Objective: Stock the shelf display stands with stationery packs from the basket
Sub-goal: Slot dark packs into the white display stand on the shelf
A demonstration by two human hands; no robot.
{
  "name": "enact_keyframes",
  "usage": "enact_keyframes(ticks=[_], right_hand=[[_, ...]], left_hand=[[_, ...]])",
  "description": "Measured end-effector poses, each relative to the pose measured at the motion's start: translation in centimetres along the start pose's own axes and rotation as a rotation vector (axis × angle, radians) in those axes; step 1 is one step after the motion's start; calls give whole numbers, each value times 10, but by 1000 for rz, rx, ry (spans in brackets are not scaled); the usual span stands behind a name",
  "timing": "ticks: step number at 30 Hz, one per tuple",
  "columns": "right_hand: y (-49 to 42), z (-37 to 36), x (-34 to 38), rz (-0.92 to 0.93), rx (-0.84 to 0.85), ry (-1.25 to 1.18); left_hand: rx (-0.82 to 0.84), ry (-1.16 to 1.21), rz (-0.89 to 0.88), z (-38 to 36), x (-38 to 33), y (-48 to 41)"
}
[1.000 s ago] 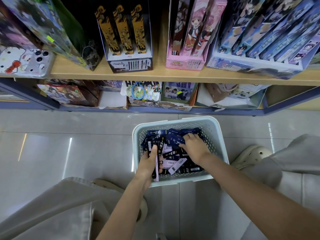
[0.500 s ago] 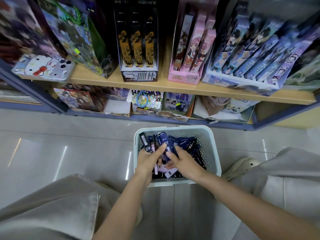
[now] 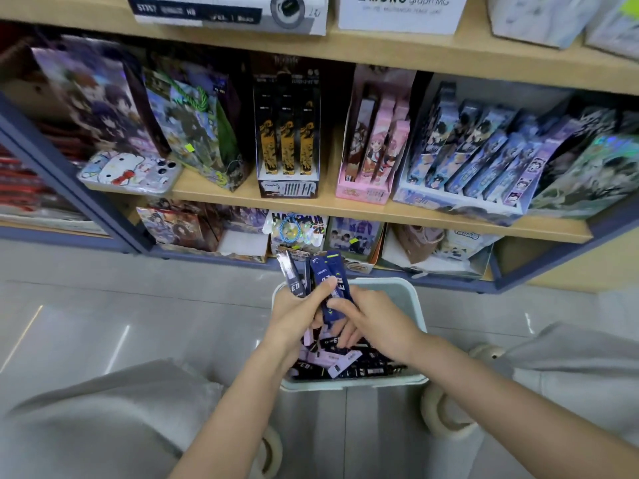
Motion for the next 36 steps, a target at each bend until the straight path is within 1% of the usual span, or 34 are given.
enact_keyframes(ticks=[3,6,7,10,14,17,20,24,25,28,30,32,36], right_hand=[[1,6,18,-9,-66,-85],[4,14,38,39,-145,-157],[3,17,42,55,-177,-145],[-1,31,57,94,-278,-5],[-6,61,87,122,-334,-17],[-12,85,113,190,-367,61],[-17,111,154,295,-423,-20],[-34,149,214,411,-552,-72],[-40,157,227,432,-595,-57],[-64,177,260,460,-735,101],[-77,186,280,488,-802,131],[-91,193,295,503,-850,140],[-119,200,313,457,-914,316]], left_hand=[[-19,69,-40,-4,-18,7],[1,141,-104,-6,-40,16],[10,139,-127,-7,-48,18],[-9,105,-211,-1,-73,23],[-25,18,-311,9,-108,21],[-20,-14,-383,14,-138,18],[-48,-21,-424,21,-166,14],[-48,64,-446,30,-193,10],[-51,64,-452,32,-196,8],[-72,80,-471,40,-206,4],[-80,125,-469,46,-210,0],[-90,159,-474,50,-215,0],[-105,177,-493,59,-220,-3]])
Point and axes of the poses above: each hand's wrist, its own y-axis away from the middle knuckle, its own z-axis out of the back of the hand, x = y × z, the point moved 3 cm from there along -y, towards the middle knuckle, and after that the axes turned 15 degrees about y, right-handed, at the moved point
